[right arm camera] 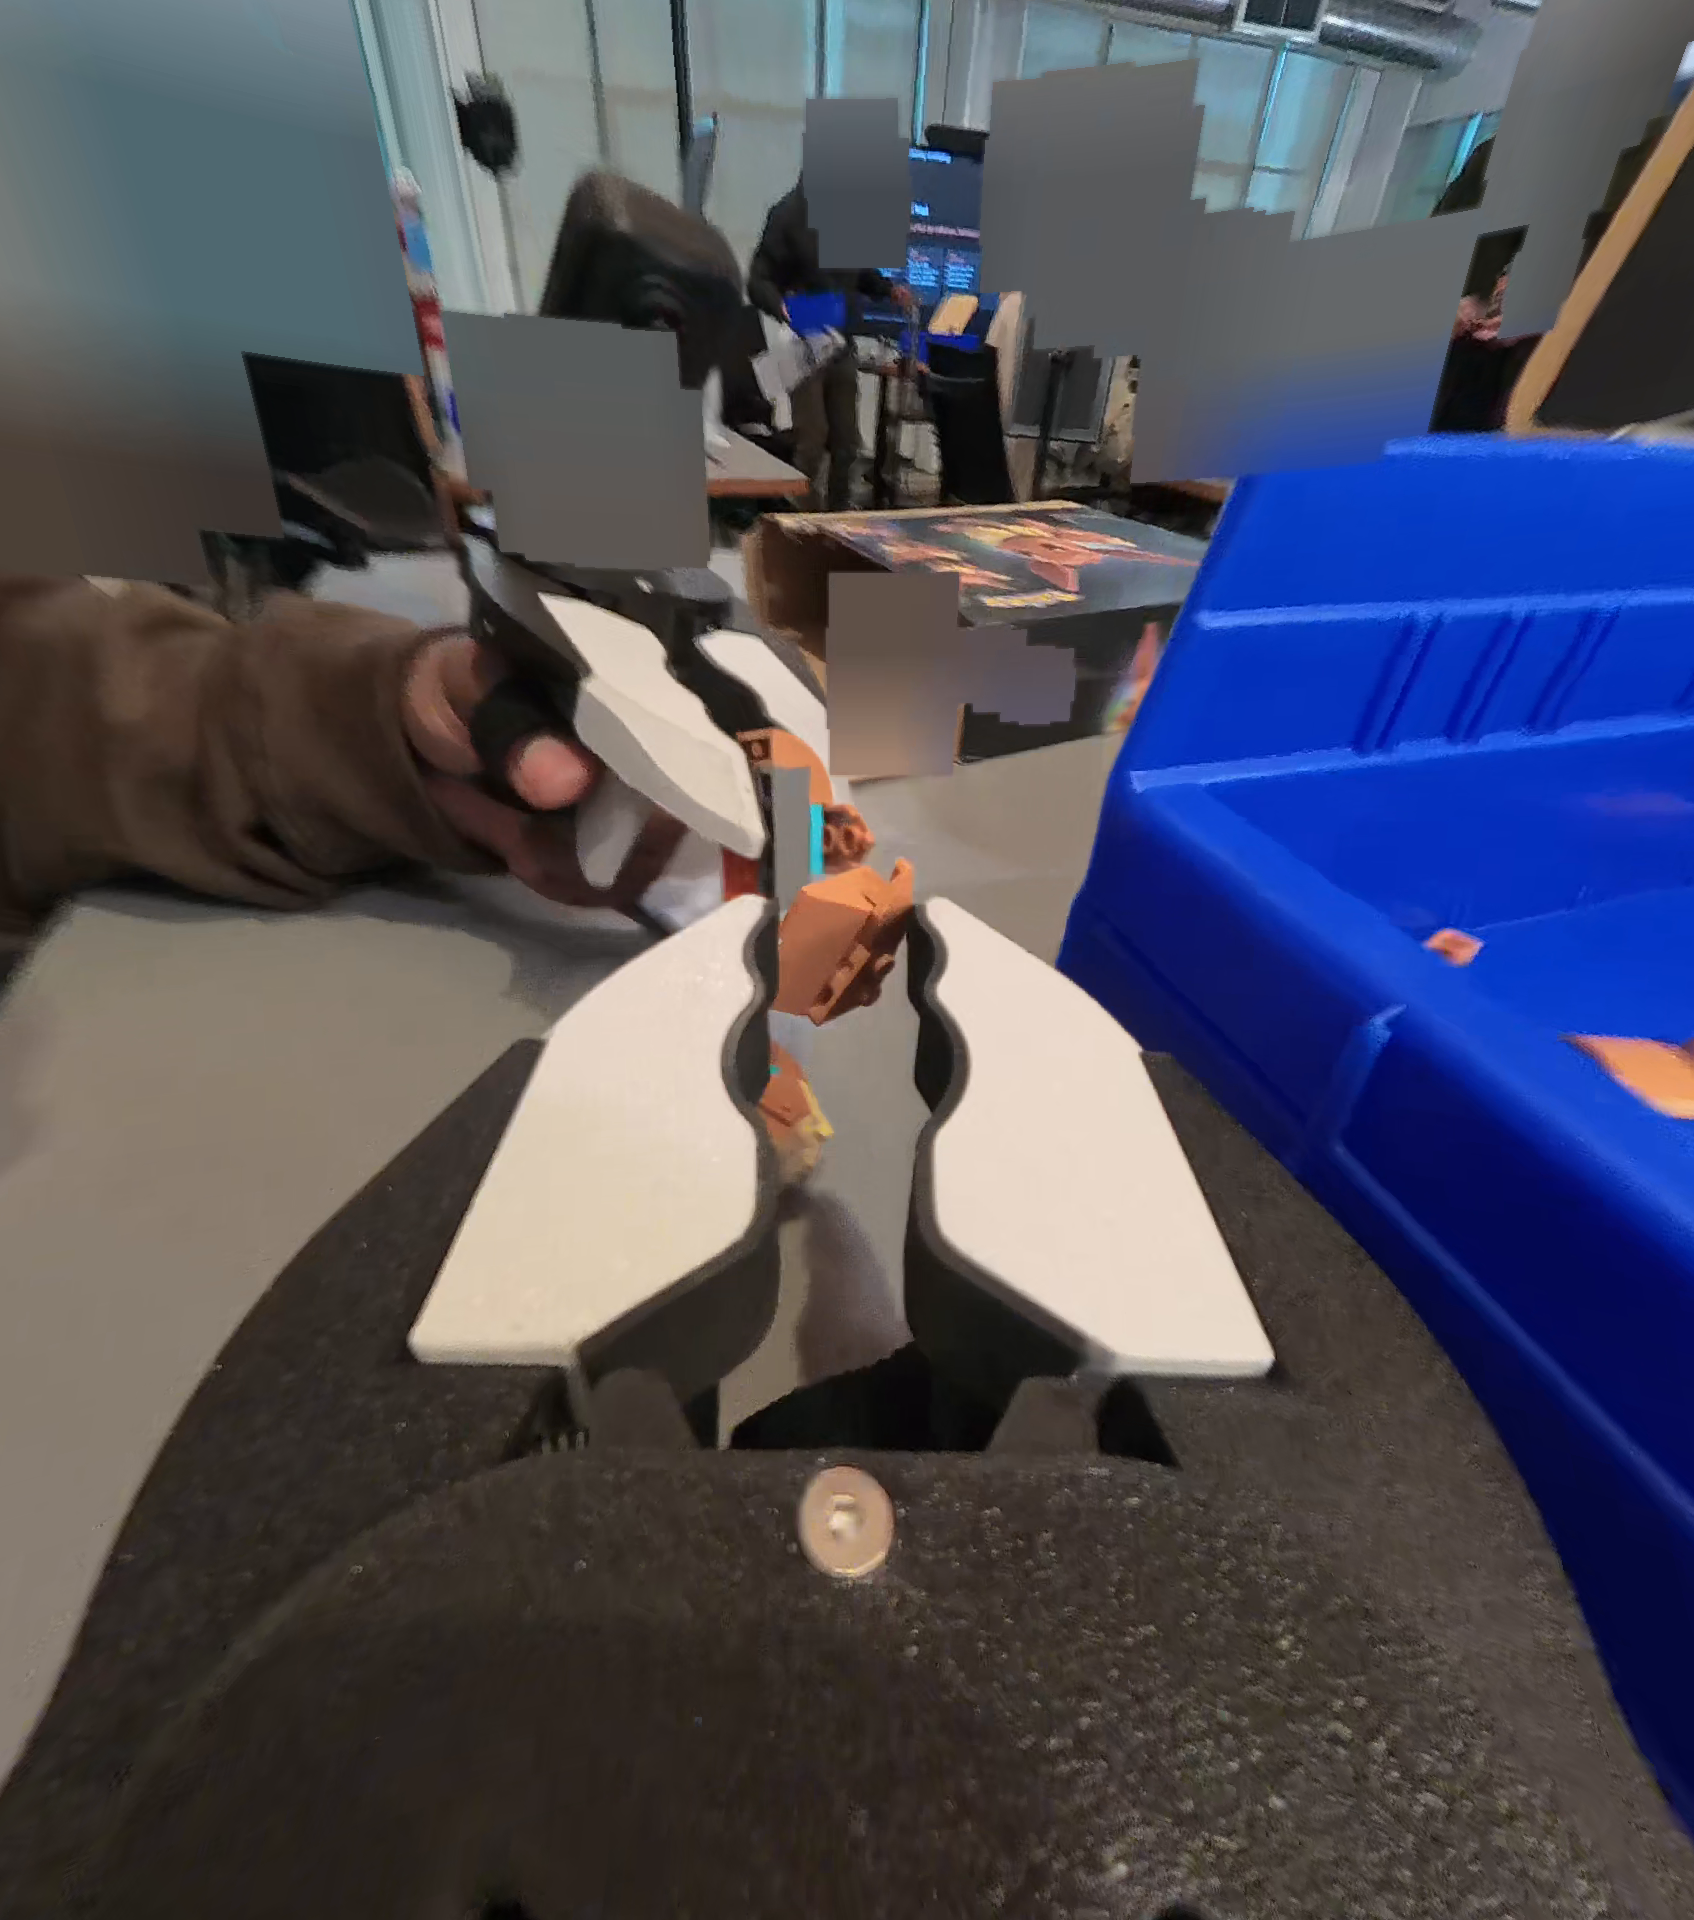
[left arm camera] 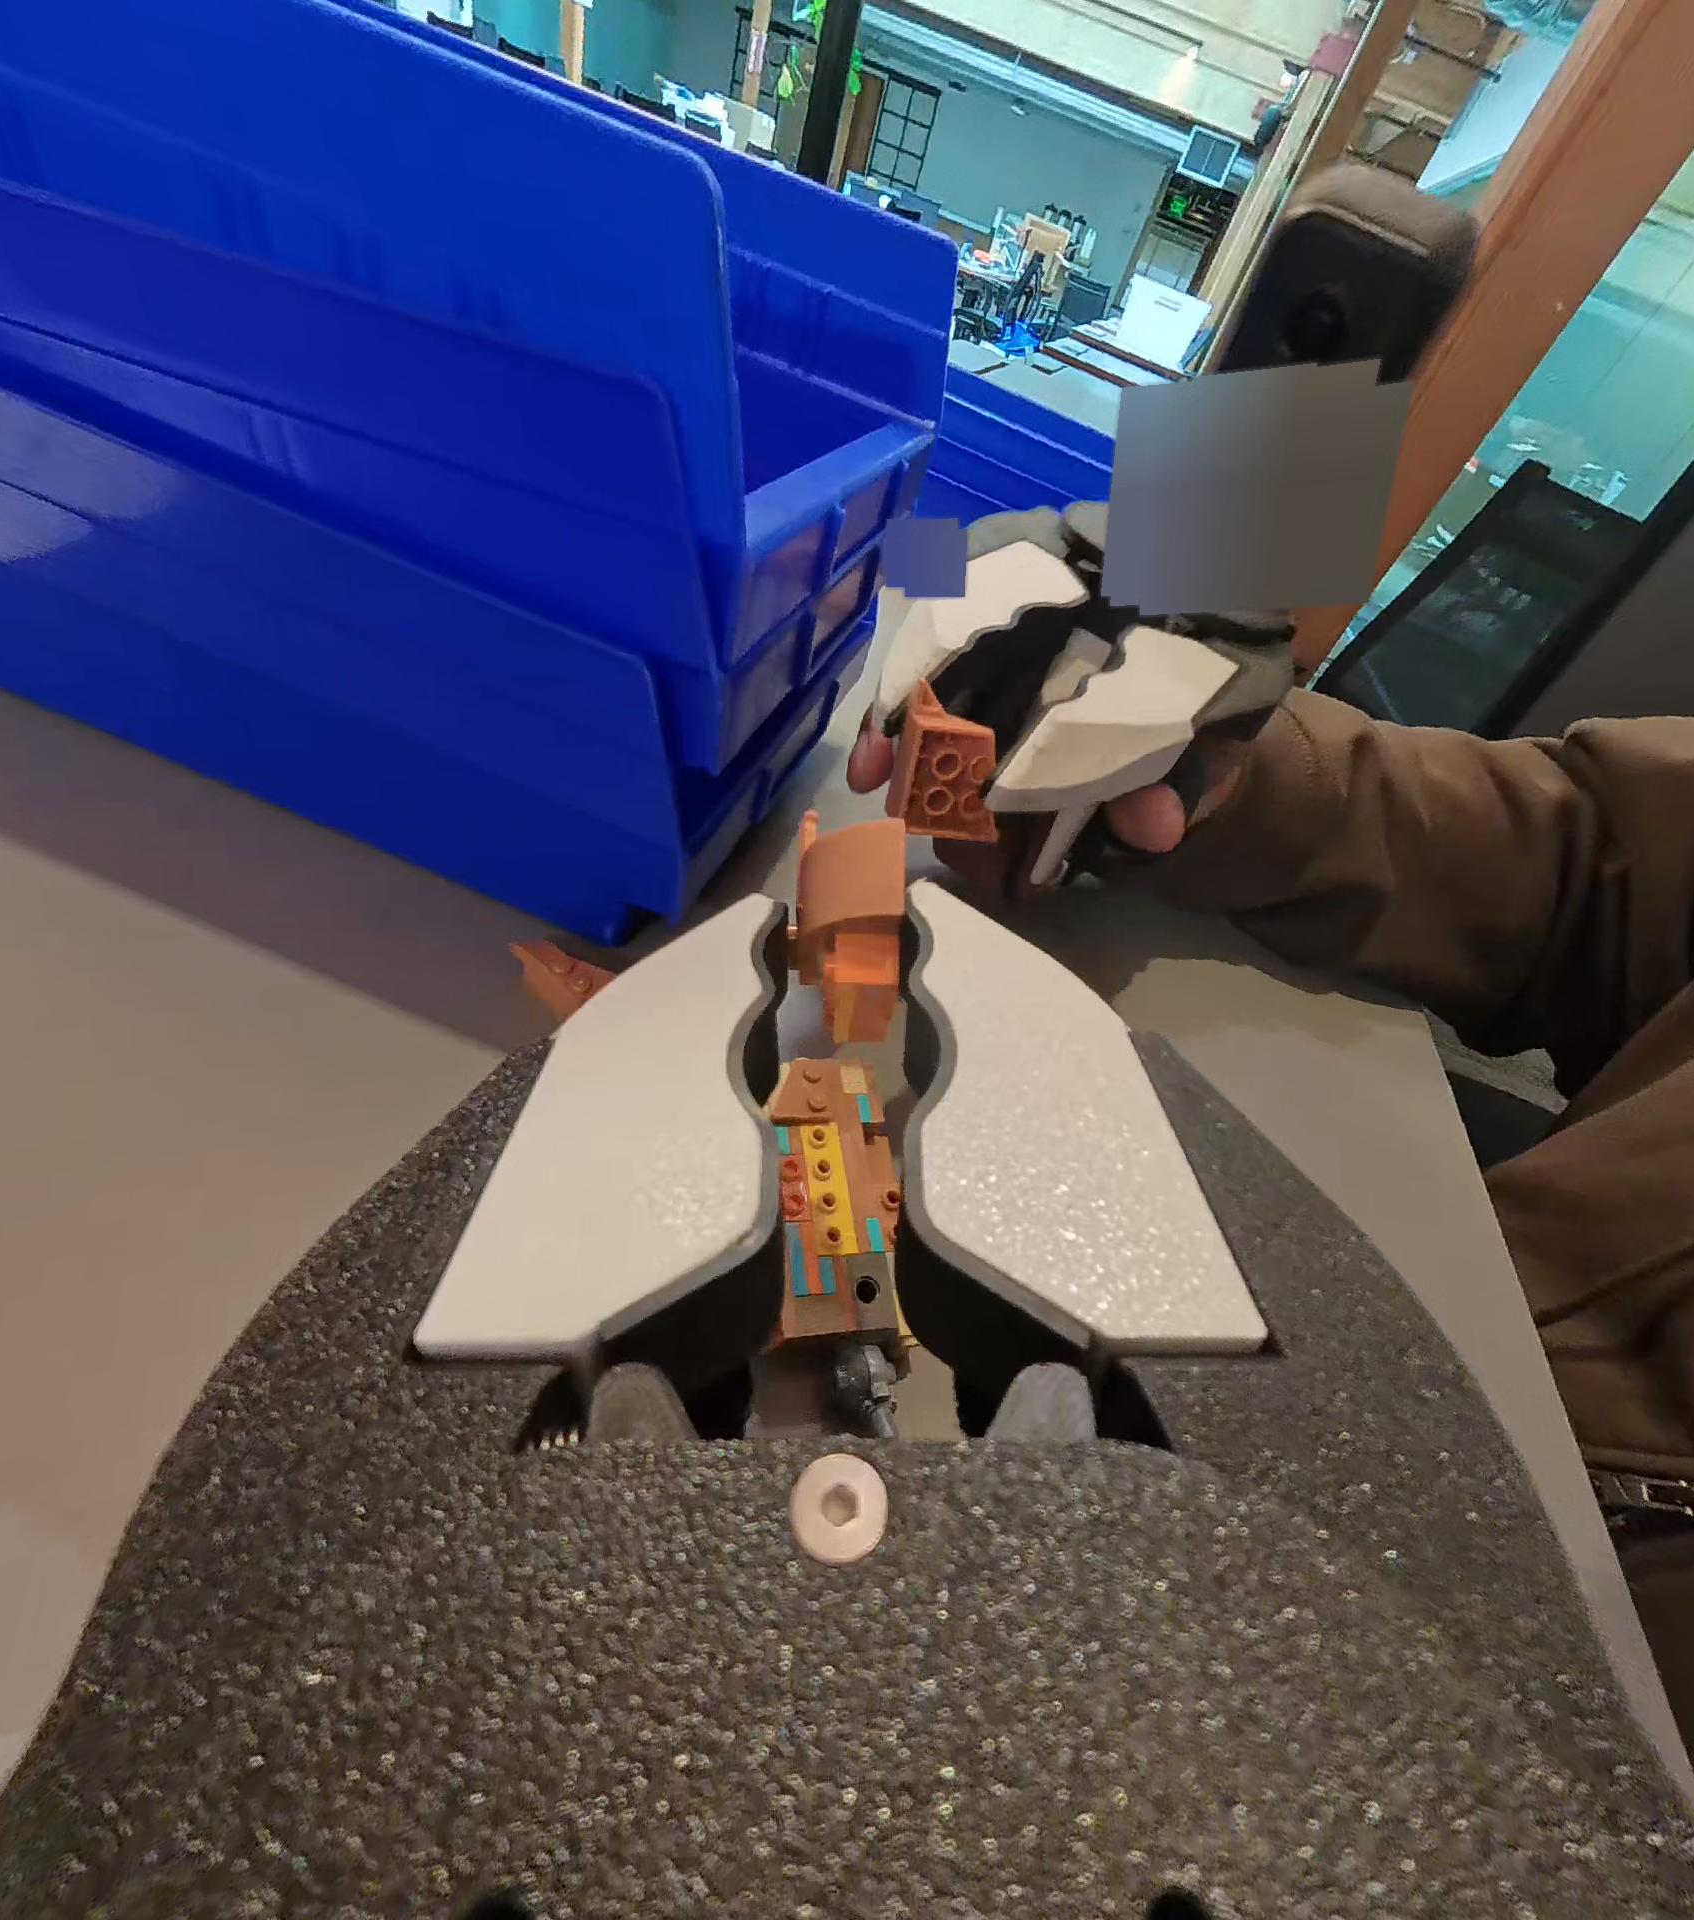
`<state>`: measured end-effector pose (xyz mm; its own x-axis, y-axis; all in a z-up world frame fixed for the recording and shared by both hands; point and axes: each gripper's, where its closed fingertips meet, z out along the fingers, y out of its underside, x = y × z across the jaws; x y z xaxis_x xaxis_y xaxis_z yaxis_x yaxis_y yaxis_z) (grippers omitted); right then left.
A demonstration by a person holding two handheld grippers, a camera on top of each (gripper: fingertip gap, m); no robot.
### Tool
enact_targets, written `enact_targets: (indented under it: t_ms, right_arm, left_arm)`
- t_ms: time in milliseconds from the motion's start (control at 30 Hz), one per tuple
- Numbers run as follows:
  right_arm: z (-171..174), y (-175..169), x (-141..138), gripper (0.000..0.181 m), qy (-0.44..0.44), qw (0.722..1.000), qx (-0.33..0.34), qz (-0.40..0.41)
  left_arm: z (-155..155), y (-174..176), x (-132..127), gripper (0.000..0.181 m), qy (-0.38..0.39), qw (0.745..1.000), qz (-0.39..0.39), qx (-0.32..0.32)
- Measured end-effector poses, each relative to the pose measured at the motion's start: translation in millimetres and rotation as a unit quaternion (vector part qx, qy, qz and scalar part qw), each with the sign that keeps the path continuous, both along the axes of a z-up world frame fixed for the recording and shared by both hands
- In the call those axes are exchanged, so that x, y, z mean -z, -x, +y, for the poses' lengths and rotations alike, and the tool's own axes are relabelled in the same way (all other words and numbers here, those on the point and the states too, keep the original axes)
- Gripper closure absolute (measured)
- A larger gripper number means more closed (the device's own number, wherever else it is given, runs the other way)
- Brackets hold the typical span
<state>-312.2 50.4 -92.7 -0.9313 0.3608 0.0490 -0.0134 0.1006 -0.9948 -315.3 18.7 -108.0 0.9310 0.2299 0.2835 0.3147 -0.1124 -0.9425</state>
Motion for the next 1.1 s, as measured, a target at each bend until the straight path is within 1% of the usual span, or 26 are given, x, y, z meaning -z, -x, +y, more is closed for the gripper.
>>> enact_targets:
  t_ms: [67, 167, 233, 267, 367, 500, 533, 600, 667, 767, 867, 967, 1100]
  right_arm:
    - [2.2, 3.1, 4.0, 0.158, -0.06, 0.995, 0.032, 0.074]
    - [1.6, 1.3, 22.6, 0.158, -0.172, 0.973, 0.039, 0.149]
    - [1.7, -1.0, 38.2, 0.158, -0.237, 0.953, 0.03, 0.184]
    - [1.7, -2.2, 43.4, 0.158, -0.255, 0.947, 0.026, 0.194]
    - [1.6, -4.0, 46.1, 0.157, -0.263, 0.943, 0.019, 0.202]
    - [1.3, -4.0, 43.9, 0.158, -0.259, 0.942, 0.022, 0.215]
    - [0.8, -4.0, 43.4, 0.158, -0.256, 0.942, 0.023, 0.216]
    - [-0.3, -3.5, 42.4, 0.158, -0.247, 0.944, 0.026, 0.216]
    - [-2.1, -3.8, 40.1, 0.158, -0.234, 0.947, 0.029, 0.219]
    - [-6.1, -6.1, 31.8, 0.158, -0.21, 0.947, 0.037, 0.242]
    - [-13.0, -14.9, 16.2, 0.157, -0.171, 0.939, 0.045, 0.296]
    - [-18.4, -22.8, 2.9, 0.157, -0.149, 0.916, 0.066, 0.366]
    - [-18.5, -27.2, -9.6, 0.157, -0.128, 0.902, 0.082, 0.403]
  left_arm:
    - [0.4, 0.6, 1.8, 0.162, 0.003, 1.0, 0.001, -0.002]
    - [2.3, -1.1, 12.5, 0.162, 0.037, 0.999, 0.003, 0.002]
    - [6.0, -12.8, 23.2, 0.162, 0.071, 0.997, -0.008, 0.038]
    - [7.7, -18.9, 28.3, 0.162, 0.088, 0.995, -0.01, 0.054]
    - [13.6, -33.2, 40.2, 0.161, 0.142, 0.986, 0.037, 0.082]
    - [19.6, -48.6, 61.0, 0.161, 0.225, 0.961, 0.117, 0.109]
    - [20.6, -50.6, 65.6, 0.159, 0.238, 0.957, 0.126, 0.113]
    - [22.8, -51.4, 70.1, 0.15, 0.245, 0.955, 0.126, 0.112]
    - [23.8, -49.6, 66.0, 0.145, 0.229, 0.961, 0.11, 0.107]
    - [21.9, -37.4, 50.9, 0.141, 0.191, 0.974, 0.098, 0.072]
    - [22.7, -30.6, 25.8, 0.14, 0.109, 0.991, 0.058, 0.048]
    - [23.8, -34.5, 6.3, 0.14, 0.025, 0.997, -0.016, 0.066]
    - [24.5, -41.9, -8.4, 0.14, -0.049, 0.99, -0.088, 0.104]
